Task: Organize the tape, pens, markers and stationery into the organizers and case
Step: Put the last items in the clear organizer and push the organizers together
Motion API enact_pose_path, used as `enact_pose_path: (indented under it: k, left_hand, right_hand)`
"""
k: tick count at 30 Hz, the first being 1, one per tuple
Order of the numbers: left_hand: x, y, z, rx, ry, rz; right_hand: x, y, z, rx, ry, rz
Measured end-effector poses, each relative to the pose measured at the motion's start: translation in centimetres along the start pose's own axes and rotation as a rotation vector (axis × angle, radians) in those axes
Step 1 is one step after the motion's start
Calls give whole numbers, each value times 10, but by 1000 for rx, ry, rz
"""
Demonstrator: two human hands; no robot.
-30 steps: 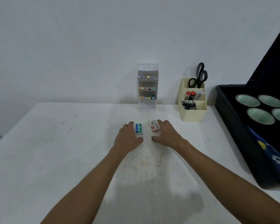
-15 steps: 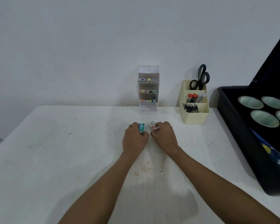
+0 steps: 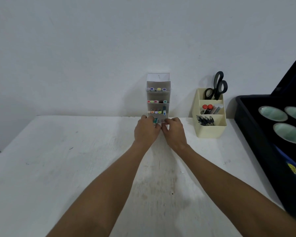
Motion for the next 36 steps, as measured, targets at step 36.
enact_pose_path:
  k: [36]
  left_hand:
    - [-21, -26, -10, -252, -240, -91]
  right_hand:
    - [-28, 4, -11, 223, -209, 18]
Point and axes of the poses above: each hand's wrist, its own x-axis away from the middle knuckle, its own z-axis out of the back of the hand, y = z × x, the point moved 3 cm from there along -x, towards the middle knuckle, and after that the axes turned 10 degrees about x, right-handed, at the moved point
